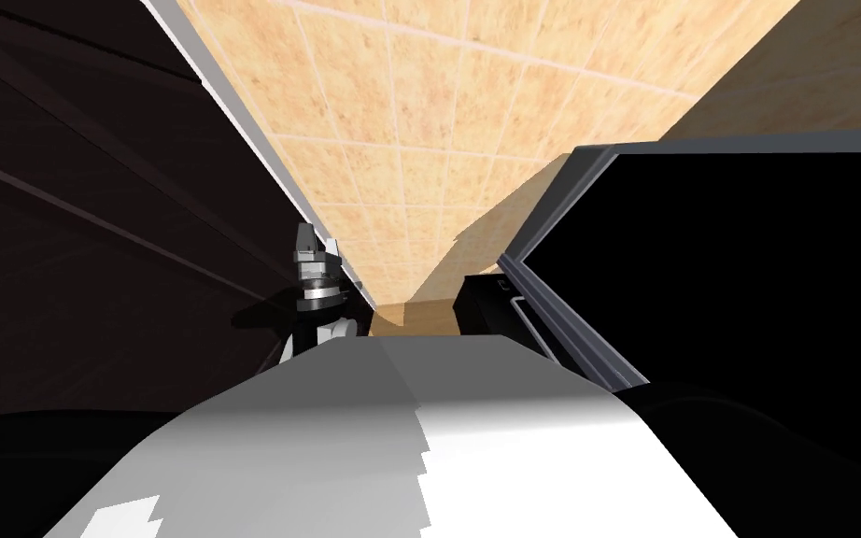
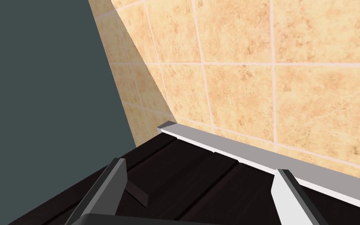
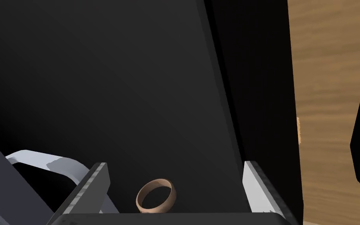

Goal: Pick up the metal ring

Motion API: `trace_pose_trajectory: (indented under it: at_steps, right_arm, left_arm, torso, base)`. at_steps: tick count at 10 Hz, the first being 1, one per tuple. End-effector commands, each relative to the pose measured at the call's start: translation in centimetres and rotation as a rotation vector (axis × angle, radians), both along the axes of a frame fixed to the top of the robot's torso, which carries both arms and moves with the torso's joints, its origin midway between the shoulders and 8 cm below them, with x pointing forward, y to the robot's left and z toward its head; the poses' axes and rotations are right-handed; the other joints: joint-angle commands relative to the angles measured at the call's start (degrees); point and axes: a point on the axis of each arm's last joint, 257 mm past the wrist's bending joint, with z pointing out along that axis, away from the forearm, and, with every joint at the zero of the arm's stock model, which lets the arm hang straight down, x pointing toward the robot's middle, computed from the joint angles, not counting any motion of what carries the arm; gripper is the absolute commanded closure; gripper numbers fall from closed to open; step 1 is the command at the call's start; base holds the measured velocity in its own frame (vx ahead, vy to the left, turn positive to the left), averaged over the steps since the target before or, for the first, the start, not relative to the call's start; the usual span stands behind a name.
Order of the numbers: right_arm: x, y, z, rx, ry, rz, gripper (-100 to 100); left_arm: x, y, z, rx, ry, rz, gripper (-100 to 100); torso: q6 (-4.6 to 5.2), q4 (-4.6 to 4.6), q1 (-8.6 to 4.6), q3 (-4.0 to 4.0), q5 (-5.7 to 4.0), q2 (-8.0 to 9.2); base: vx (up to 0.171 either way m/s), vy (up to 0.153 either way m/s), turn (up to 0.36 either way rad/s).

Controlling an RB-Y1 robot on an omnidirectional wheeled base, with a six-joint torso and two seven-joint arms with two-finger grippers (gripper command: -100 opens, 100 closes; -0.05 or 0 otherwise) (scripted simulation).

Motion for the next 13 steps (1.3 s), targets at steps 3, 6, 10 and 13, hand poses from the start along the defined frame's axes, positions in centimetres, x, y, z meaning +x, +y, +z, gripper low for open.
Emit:
trace_pose_trajectory:
  at_steps: [3,6,10,13]
  right_arm:
    - [-1.7,-0.5,-0.5,0.000,0.091,0.055,-100]
    - [-2.8,-0.5,-1.1,0.008,0.182,0.125,-100]
    - [-0.7,0.0,-2.5,0.007,0.162,0.108,-100]
    - [0.7,0.4,-3.4,0.008,0.161,0.105,-100]
  left_arm:
    - [0.0,0.0,0.0,0.000,0.000,0.000,0]
    - [0.0,0.0,0.0,0.000,0.000,0.000,0]
    - [0.0,0.0,0.0,0.000,0.000,0.000,0]
    - [0.0,0.0,0.0,0.000,0.000,0.000,0]
  torso:
    - [0.01,0.03,0.26,0.11,0.06,0.20]
    - [0.00,0.03,0.12,0.07,0.03,0.13]
    - [0.05,0.13,0.35,0.36,0.07,0.65]
    - [0.07,0.19,0.26,0.52,0.05,0.93]
  base:
    - [0.095,-0.041,0.116]
    - [0.104,-0.077,0.203]
    - [-0.023,-0.036,0.025]
    - [-0.086,-0.049,0.015]
